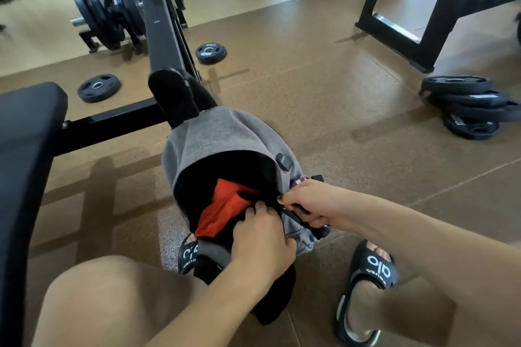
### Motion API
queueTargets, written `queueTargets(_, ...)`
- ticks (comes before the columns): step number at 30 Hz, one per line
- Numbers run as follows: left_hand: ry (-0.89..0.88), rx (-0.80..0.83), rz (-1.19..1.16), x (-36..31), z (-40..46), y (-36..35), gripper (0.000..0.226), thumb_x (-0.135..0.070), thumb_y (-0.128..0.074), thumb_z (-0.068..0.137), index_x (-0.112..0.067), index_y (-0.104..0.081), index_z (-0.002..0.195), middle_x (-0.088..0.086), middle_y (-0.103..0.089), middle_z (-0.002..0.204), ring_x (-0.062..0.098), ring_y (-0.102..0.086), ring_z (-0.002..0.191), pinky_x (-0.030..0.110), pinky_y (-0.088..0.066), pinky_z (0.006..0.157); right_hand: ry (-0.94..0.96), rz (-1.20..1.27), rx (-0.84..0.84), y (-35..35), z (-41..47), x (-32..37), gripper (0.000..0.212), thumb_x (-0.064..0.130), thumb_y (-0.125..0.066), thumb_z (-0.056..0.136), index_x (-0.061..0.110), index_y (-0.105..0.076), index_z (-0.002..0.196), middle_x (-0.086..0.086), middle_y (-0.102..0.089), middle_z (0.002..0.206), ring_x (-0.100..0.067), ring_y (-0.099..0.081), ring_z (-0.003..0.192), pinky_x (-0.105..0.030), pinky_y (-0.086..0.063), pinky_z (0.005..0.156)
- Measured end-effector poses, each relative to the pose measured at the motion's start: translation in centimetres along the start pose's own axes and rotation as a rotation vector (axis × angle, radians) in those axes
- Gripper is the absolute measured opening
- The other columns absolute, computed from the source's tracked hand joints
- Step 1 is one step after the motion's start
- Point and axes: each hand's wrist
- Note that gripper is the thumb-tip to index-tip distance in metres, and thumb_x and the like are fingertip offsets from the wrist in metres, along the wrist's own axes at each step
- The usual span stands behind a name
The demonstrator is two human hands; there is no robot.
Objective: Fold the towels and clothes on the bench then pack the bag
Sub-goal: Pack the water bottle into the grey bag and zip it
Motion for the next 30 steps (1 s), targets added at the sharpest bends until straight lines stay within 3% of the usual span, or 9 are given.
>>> queueTargets(3, 0.014, -0.031, -0.031, -0.1, 0.3, 0.9, 0.044, -0.045, -0.047, 0.093, -0.013, -0.061, 0.120, 0.009, -0.055, 0.127, 0.031, -0.053, 0.115, 0.040, -0.045, 0.086, 0.009, 0.015, -0.028, 0.4, -0.1, -0.2, 0.033, 0.016, -0.056, 0.094, 0.015, -0.045, 0.064, -0.002, -0.032, 0.057, -0.011, -0.019, 0.043, -0.020, -0.013, 0.035)
queueTargets(7, 0.025, -0.021, 0.020, -0.6, -0.9, 0.9, 0.067, -0.070, -0.048, 0.086, -0.015, -0.058, 0.123, 0.006, -0.055, 0.124, 0.029, -0.053, 0.116, 0.040, -0.045, 0.089, 0.024, 0.052, -0.047, 0.4, -0.3, 0.2, 0.036, 0.017, -0.056, 0.094, 0.015, -0.044, 0.060, 0.002, -0.033, 0.052, -0.011, -0.019, 0.044, -0.021, -0.012, 0.038)
queueTargets(12, 0.069, -0.005, 0.004, -1.0, -1.3, 0.4, 0.051, -0.040, -0.053, 0.092, -0.009, -0.049, 0.132, 0.009, -0.049, 0.133, 0.029, -0.054, 0.119, 0.040, -0.048, 0.090, 0.033, 0.030, -0.070, 0.4, -0.3, 0.2, 0.034, 0.016, -0.056, 0.093, 0.016, -0.044, 0.061, -0.001, -0.029, 0.055, -0.012, -0.018, 0.044, -0.021, -0.012, 0.038)
queueTargets(16, 0.070, -0.022, -0.080, -1.6, -1.9, 0.2, 0.069, -0.069, -0.049, 0.087, -0.012, -0.055, 0.124, 0.006, -0.056, 0.123, 0.027, -0.060, 0.111, 0.037, -0.049, 0.081, 0.027, 0.117, -0.061, 0.4, -0.6, 0.2, 0.035, 0.015, -0.053, 0.097, 0.015, -0.043, 0.063, 0.008, -0.036, 0.044, -0.008, -0.019, 0.038, -0.020, -0.011, 0.036)
queueTargets(18, 0.051, -0.047, -0.019, -2.5, -2.3, -0.6, 0.070, -0.072, -0.049, 0.086, -0.013, -0.054, 0.123, 0.006, -0.058, 0.118, 0.026, -0.062, 0.107, 0.038, -0.050, 0.080, 0.013, 0.165, -0.070, 0.3, -0.5, 0.2, 0.034, 0.016, -0.055, 0.096, 0.015, -0.044, 0.064, 0.008, -0.039, 0.047, -0.008, -0.020, 0.038, -0.020, -0.013, 0.036)
queueTargets(20, 0.039, -0.116, 0.037, -2.9, -2.5, -1.9, 0.065, -0.067, -0.061, 0.083, -0.014, -0.053, 0.120, 0.006, -0.062, 0.109, 0.024, -0.065, 0.098, 0.038, -0.053, 0.072, -0.001, 0.193, -0.077, 0.2, -0.4, 0.2, 0.033, 0.017, -0.056, 0.096, 0.015, -0.046, 0.065, 0.005, -0.041, 0.053, -0.008, -0.021, 0.040, -0.020, -0.014, 0.036)
queueTargets(24, -0.107, -0.107, 0.078, -2.8, -3.0, -3.7, 0.069, -0.045, -0.089, 0.061, -0.022, -0.065, 0.122, 0.007, -0.066, 0.078, 0.023, -0.065, 0.059, 0.036, -0.048, 0.044, -0.009, 0.201, -0.068, 0.4, -0.4, 0.0, 0.034, 0.016, -0.054, 0.097, 0.015, -0.046, 0.064, 0.003, -0.041, 0.056, -0.008, -0.020, 0.041, -0.020, -0.014, 0.036)
queueTargets(28, -0.215, -0.189, 0.165, -1.8, -2.9, -4.5, 0.039, -0.045, -0.089, 0.066, -0.024, -0.070, 0.092, 0.008, -0.061, 0.065, 0.026, -0.058, 0.049, 0.036, -0.042, 0.043, -0.011, 0.167, -0.066, 0.7, -0.6, 0.2, 0.031, 0.016, -0.054, 0.097, 0.015, -0.046, 0.067, 0.007, -0.043, 0.050, -0.008, -0.021, 0.039, -0.019, -0.014, 0.035)
queueTargets(30, -0.220, -0.163, 0.181, -1.9, -3.3, -3.3, 0.032, -0.051, -0.072, 0.084, -0.022, -0.067, 0.096, 0.010, -0.064, 0.075, 0.027, -0.063, 0.061, 0.036, -0.043, 0.050, -0.010, 0.118, -0.046, 0.7, -0.6, 0.3, 0.032, 0.016, -0.053, 0.097, 0.015, -0.045, 0.066, 0.008, -0.040, 0.046, -0.008, -0.020, 0.038, -0.019, -0.013, 0.035)
Point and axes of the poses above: each hand's wrist, its own z-axis towards the middle knuckle, its own y-axis out of the back of the hand, x = y × z
